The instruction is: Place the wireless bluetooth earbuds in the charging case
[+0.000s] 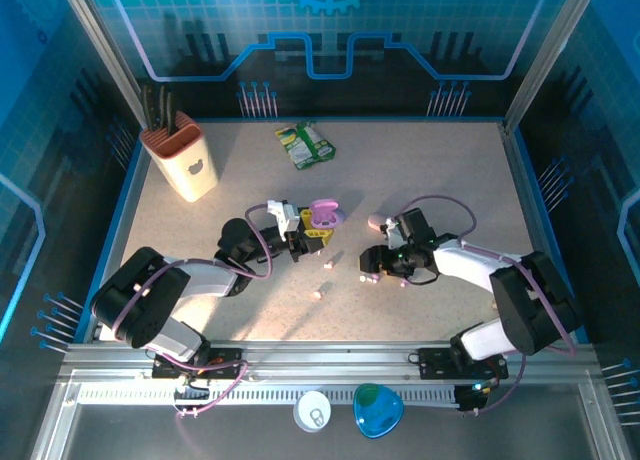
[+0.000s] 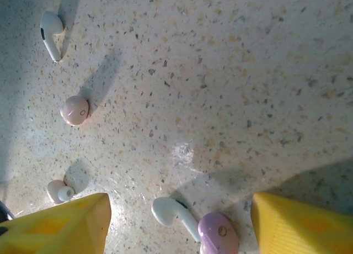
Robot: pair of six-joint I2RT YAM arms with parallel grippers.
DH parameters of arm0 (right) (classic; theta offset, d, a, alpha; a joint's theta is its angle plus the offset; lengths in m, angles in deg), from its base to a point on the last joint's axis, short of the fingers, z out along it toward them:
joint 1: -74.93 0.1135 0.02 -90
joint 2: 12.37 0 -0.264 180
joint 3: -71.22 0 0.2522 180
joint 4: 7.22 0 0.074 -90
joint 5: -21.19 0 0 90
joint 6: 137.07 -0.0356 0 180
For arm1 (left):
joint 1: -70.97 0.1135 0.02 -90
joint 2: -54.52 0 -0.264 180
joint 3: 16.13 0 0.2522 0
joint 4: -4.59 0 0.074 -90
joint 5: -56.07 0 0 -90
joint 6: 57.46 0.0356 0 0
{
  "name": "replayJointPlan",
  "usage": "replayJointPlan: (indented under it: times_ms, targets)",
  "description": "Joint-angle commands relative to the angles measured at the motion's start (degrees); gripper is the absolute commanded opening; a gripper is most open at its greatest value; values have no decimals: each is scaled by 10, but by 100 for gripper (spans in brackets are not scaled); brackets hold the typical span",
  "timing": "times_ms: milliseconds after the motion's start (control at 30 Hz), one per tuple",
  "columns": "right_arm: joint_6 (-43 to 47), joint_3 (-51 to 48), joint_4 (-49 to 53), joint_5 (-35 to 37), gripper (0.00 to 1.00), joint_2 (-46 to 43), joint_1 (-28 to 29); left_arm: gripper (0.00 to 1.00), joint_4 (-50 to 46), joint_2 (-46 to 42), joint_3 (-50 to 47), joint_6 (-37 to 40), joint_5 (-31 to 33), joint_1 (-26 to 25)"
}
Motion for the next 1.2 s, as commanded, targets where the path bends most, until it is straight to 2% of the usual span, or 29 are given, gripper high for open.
replayJointPlan:
  times_ms: [0, 333, 767, 900, 1167]
  targets:
    - [-9, -11, 7, -2, 65, -12, 4, 36, 17, -2, -1, -1, -1, 4]
    - [-21, -34, 8, -2, 53, -37, 5, 36, 17, 3, -3, -1, -4, 4]
    - [-27, -34, -9, 1, 40, -11, 5, 37, 17, 9, -2, -5, -16, 5]
    - [-27, -31, -8, 5, 40, -9, 5, 37, 17, 8, -2, -6, -17, 5]
    - [0, -9, 22, 23, 52, -43, 7, 37, 17, 5, -4, -6, -18, 8]
